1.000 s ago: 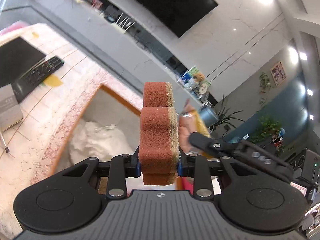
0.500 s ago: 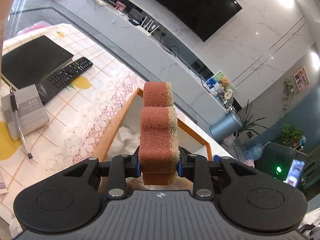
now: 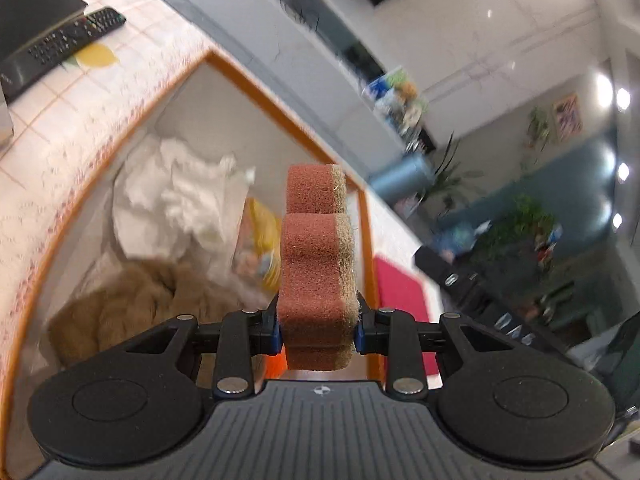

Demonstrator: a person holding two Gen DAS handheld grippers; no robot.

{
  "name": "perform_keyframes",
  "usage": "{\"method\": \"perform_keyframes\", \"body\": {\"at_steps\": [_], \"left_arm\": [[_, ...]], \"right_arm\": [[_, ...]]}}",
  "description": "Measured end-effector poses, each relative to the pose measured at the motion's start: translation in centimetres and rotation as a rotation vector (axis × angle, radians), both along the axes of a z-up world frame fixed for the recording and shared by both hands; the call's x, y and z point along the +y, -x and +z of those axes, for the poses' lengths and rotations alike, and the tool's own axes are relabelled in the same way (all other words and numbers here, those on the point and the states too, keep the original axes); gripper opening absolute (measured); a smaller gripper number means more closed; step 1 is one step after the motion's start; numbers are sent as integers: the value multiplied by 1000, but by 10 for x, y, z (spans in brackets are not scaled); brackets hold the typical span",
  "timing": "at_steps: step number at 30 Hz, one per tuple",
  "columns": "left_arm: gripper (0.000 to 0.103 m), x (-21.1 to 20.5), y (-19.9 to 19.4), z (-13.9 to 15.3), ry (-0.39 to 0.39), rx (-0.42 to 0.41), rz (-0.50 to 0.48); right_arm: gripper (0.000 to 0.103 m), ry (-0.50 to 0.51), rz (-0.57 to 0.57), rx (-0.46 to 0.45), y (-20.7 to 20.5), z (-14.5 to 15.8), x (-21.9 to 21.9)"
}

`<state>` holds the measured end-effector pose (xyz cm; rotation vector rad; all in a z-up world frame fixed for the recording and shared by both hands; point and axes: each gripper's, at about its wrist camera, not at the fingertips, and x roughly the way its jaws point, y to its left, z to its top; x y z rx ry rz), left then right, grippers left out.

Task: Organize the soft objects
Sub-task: 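Carry the sponge and snack bag to the orange box and release both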

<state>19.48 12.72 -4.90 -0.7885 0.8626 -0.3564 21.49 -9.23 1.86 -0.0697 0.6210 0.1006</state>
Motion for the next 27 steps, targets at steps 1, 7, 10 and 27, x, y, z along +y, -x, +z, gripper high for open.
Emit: {"method": "perform_keyframes", "body": {"at_steps": [1, 7, 10, 27], "left_arm": [[35, -3, 1, -2, -12, 11, -1], [72, -6, 5, -7, -69, 153, 56], [96, -4, 21, 16, -166, 57, 84], [95, 5, 48, 52, -603, -160, 295]], "right_arm": [[90, 1, 0, 0, 1, -1, -2], [90, 12, 4, 29, 5, -10, 0], [90, 26, 21, 24, 10, -13, 2], [20, 98, 243, 204, 11, -41, 44]]}}
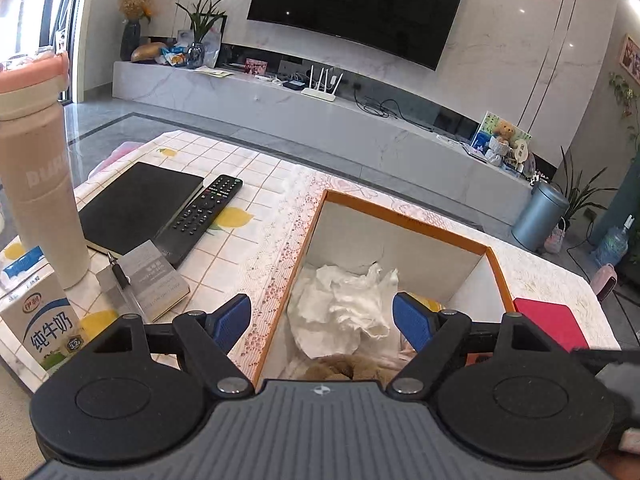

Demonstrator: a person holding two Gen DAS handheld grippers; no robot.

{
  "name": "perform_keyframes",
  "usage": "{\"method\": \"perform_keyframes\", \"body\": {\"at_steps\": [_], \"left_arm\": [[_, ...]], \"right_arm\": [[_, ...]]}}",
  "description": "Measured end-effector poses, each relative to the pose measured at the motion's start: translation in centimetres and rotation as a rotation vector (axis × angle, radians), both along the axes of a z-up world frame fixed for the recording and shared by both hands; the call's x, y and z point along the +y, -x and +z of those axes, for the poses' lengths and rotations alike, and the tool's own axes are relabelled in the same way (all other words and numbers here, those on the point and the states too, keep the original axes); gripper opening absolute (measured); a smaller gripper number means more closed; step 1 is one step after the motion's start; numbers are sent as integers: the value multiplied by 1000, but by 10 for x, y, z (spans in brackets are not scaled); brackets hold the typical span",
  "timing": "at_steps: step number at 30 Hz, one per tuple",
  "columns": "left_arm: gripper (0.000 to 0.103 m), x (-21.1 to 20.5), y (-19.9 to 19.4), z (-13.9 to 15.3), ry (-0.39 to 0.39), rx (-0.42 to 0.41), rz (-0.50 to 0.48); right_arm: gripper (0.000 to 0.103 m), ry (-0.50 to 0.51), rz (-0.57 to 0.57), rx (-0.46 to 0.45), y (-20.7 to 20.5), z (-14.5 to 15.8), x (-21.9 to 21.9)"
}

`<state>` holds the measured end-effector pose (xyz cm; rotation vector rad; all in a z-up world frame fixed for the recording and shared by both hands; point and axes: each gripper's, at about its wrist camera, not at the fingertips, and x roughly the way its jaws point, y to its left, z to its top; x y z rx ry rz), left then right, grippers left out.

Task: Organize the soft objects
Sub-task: 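Carry the sponge and snack bag to the orange box and release both, then withdraw both tools from the box and turn back to the table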

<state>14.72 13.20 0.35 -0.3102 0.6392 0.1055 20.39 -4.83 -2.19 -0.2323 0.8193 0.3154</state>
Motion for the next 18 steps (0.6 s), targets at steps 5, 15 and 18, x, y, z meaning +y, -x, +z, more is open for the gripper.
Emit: {"method": "perform_keyframes", "body": {"at_steps": [5, 15, 18], "left_arm": [[92, -2, 2, -1, -24, -8, -24], [91, 9, 3, -2, 8, 7, 21], [91, 11, 2, -2, 21, 15, 33]], "right_arm": [[6, 181, 17, 2, 0, -13, 15], [0, 468, 145, 56, -4, -39, 49], [0, 409, 161, 77, -7, -34, 45]]}}
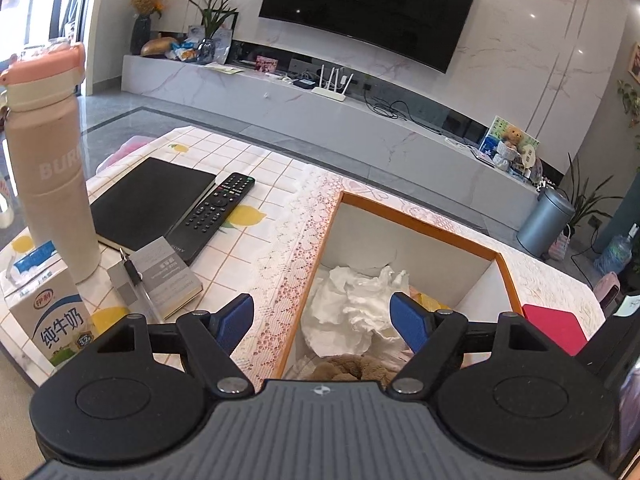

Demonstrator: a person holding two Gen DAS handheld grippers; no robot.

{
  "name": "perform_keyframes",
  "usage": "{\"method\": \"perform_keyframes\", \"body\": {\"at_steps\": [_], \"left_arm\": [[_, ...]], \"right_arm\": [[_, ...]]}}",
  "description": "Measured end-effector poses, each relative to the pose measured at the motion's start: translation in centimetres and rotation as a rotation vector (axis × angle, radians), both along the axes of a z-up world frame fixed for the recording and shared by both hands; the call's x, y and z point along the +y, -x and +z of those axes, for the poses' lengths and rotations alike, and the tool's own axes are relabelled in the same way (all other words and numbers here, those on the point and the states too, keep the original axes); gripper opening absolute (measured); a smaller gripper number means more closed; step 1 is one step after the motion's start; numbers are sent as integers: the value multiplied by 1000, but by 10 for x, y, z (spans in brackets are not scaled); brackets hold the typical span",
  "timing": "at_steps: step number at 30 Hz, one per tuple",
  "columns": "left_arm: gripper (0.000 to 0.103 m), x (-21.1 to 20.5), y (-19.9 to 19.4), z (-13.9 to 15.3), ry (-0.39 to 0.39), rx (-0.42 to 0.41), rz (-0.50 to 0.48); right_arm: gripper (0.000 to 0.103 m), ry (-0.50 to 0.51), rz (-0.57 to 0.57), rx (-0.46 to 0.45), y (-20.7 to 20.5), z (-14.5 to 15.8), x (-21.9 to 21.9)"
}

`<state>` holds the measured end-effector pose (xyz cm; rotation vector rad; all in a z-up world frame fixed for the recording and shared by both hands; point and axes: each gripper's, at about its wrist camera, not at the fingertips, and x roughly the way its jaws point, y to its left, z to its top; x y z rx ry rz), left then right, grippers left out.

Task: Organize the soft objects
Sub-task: 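Withdraw both tools from the box and turn back to the table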

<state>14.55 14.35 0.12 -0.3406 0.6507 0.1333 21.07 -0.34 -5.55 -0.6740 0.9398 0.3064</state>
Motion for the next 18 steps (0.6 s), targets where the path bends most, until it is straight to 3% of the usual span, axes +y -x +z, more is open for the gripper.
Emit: {"method": "perform_keyframes", "body": {"at_steps": [5, 11, 13, 14, 15, 18], "left_arm": [[91, 0, 0, 0, -4, 4, 0], [91, -1, -1, 3, -21, 31, 5], [91, -1, 2, 8, -33, 37, 34], [91, -1, 4, 11, -32, 25, 38], [91, 0, 8, 15, -27, 8, 35], [91, 1, 15, 26, -18, -25, 31]], "right_arm": [[0, 26, 22, -33, 4, -7, 3], [4, -56, -26, -95, 8, 4, 3], [14, -97, -31, -128, 13, 11, 3], [32, -120, -33, -134, 14, 15, 3], [37, -137, -29, -136, 16, 18, 3], [38, -177, -18, -155, 24, 32, 4]]}}
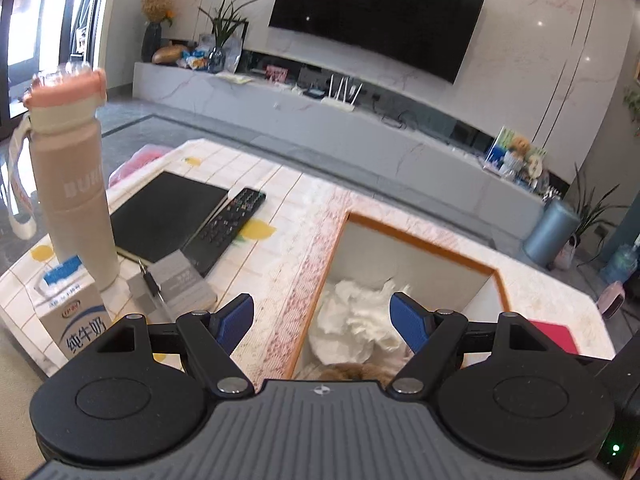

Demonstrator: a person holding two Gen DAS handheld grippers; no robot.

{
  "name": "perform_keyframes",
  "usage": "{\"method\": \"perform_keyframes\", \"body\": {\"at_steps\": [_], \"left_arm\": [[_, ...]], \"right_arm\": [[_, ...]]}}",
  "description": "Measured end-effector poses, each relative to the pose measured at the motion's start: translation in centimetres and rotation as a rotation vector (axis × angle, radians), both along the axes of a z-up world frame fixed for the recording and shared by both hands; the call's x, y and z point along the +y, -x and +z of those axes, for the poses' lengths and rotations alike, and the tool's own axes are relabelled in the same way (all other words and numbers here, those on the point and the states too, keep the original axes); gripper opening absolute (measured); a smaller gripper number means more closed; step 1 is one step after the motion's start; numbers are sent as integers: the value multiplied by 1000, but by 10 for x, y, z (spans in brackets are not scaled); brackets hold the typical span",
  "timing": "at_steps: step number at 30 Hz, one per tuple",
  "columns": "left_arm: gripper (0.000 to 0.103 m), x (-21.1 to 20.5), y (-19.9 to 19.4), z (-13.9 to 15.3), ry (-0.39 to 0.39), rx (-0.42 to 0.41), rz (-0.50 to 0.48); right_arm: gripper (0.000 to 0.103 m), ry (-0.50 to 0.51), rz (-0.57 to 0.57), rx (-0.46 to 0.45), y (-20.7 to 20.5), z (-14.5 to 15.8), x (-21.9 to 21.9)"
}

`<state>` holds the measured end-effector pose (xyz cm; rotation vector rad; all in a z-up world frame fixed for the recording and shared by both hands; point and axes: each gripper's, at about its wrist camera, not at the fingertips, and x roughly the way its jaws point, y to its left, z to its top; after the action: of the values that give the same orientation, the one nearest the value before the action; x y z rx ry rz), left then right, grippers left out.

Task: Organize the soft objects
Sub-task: 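Withdraw both tools from the box and turn back to the table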

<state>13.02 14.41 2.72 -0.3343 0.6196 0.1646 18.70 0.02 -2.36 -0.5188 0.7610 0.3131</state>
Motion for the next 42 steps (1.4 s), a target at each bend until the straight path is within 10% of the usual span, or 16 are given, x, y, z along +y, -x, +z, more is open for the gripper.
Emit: {"method": "perform_keyframes", "body": {"at_steps": [23, 27, 42], "left_arm": [[93, -115, 44, 98, -190, -238, -150], [93, -159, 42, 110, -220, -274, -201], [94, -305, -9, 53, -51, -135, -349]], "right_arm": [[52, -200, -55, -249, 55, 145, -133], [69, -262, -154, -312, 61, 168, -184], [79, -427, -421, -343, 43, 175, -331]]}}
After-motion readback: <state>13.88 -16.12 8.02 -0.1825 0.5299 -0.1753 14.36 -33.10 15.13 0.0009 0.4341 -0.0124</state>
